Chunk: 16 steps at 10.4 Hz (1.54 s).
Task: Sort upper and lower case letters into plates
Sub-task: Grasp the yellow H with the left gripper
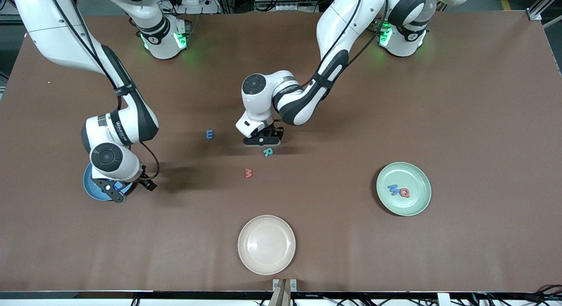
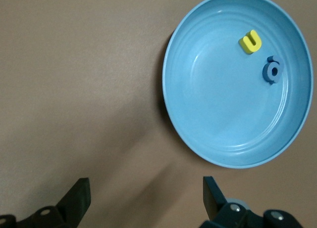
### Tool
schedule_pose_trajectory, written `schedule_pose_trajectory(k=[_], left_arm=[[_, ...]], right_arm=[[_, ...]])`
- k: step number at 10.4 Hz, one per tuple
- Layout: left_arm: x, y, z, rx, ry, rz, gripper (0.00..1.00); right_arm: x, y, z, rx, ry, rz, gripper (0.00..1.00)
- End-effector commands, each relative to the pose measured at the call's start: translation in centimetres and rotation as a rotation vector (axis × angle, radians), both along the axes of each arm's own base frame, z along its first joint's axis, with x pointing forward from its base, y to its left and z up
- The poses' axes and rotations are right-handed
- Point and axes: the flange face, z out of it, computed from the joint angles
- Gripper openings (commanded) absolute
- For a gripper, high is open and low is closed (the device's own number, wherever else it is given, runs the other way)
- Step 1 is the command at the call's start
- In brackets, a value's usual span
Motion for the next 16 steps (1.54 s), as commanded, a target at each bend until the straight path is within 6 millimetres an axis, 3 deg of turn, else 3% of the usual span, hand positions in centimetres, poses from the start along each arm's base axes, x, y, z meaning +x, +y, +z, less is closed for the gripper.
schedule_pose_trajectory(k=[1,3,5,6,8,10,12,13,14,15,16], left_arm=[[0.5,-0.2,0.8,0.009,-0.021,-0.005,0.00],[2.1,0.7,3.2,-0.025,0.002,0.100,0.00],[5.4,3.0,8.5,-0.056,-0.011,0.164,0.00],[6.1,4.2,11.5,-0.036,-0.005,0.181,0.00],[10.6,9.9,16.1,-0.004,0.001,0.228,0.00],[16.3,18.0,18.4,0.001,0.044,0.221,0.00],[21.5,28.7,18.5,0.050,0.097,0.179,0.00],[23.3,33.1,17.7,0.058,0.114,0.163,0.00],[23.9,35.0,16.5,0.073,0.127,0.132,0.00],[24.5,37.9,14.1,0.096,0.154,0.111,0.00],[24.8,42.7,11.3,0.127,0.164,0.083,0.00]], right_arm=[[-0.2,3.2,-2.4,0.029,0.003,-0.085,1.00],[-0.8,5.8,-3.2,0.048,0.010,-0.123,1.00],[-1.1,10.1,-3.1,0.099,0.010,-0.070,1.00],[-1.4,13.3,-2.7,0.115,0.000,-0.047,1.00],[-2.4,20.4,-1.3,0.155,-0.028,0.033,1.00],[-3.4,25.7,0.5,0.189,-0.052,0.130,1.00],[-4.1,31.3,2.5,0.229,-0.065,0.328,1.00],[-3.9,31.9,1.7,0.237,-0.051,0.408,1.00],[-4.1,32.4,1.1,0.241,-0.034,0.500,1.00],[-4.4,32.8,1.1,0.245,-0.016,0.611,1.00],[-4.4,32.8,1.0,0.246,0.001,0.716,1.00]])
